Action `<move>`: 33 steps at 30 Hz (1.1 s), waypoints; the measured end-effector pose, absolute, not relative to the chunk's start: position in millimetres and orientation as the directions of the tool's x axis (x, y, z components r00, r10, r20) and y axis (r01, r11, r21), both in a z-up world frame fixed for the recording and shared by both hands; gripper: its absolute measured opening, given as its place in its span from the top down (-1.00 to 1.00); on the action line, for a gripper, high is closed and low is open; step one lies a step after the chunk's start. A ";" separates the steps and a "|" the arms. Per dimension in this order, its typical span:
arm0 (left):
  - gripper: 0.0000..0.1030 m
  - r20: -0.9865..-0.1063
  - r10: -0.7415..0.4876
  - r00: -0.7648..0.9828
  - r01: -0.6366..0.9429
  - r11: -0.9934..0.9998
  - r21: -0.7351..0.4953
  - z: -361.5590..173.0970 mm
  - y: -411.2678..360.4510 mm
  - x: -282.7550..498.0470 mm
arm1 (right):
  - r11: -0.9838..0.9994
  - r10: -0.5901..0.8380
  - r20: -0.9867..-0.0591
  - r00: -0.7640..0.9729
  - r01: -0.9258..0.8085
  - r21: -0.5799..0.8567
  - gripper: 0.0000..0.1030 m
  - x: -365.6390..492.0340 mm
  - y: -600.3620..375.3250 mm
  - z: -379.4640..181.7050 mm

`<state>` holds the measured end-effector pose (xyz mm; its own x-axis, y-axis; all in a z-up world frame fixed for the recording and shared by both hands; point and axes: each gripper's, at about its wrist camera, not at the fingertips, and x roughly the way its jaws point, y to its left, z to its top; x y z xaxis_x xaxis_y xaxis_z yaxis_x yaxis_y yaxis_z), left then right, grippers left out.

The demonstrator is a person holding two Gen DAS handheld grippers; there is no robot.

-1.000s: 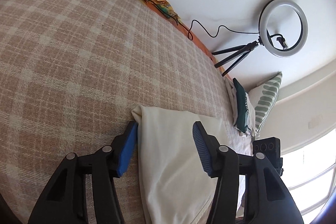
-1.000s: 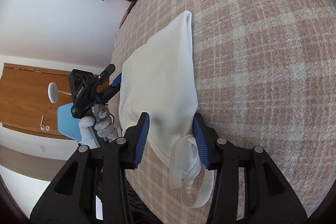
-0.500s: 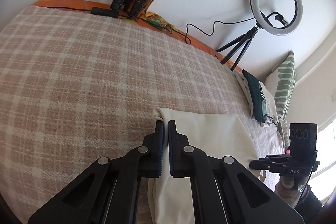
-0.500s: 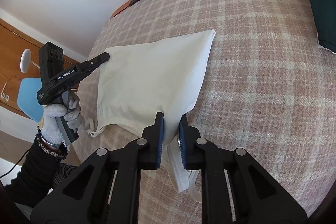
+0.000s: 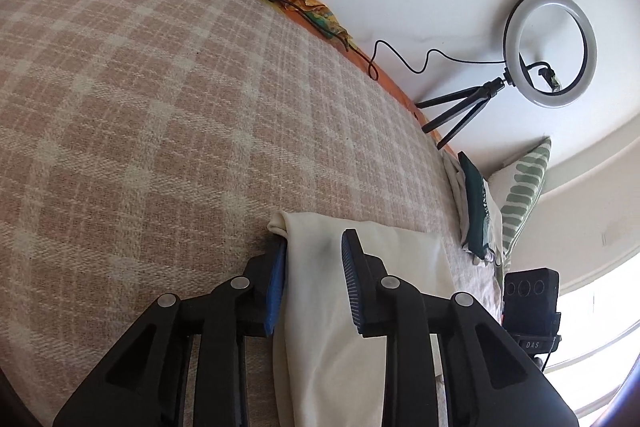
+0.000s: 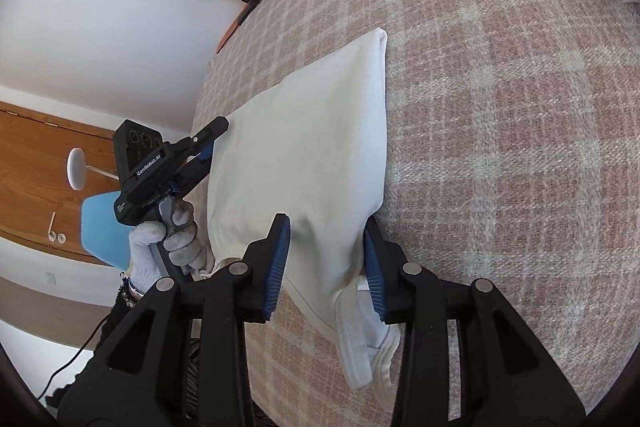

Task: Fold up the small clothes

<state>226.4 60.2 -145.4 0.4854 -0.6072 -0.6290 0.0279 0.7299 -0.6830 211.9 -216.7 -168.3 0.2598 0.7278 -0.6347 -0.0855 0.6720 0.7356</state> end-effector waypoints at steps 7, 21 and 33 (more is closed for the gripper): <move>0.91 -0.658 -0.543 0.521 0.082 0.799 -0.596 -122.9 48.7 215.6 | 0.833 0.552 -0.768 0.324 -0.196 0.517 0.72 197.7 -189.5 -141.9; 0.91 -0.540 -0.589 0.600 0.272 0.786 -0.555 -45.9 -9.2 198.7 | 0.905 0.424 -0.732 0.533 -0.268 0.329 0.75 148.0 -217.7 -59.6; 0.92 -0.469 -0.721 0.510 0.425 0.685 -0.591 -21.3 -137.4 229.4 | 0.960 0.267 -0.709 0.653 -0.116 0.255 0.75 111.9 -338.0 -21.4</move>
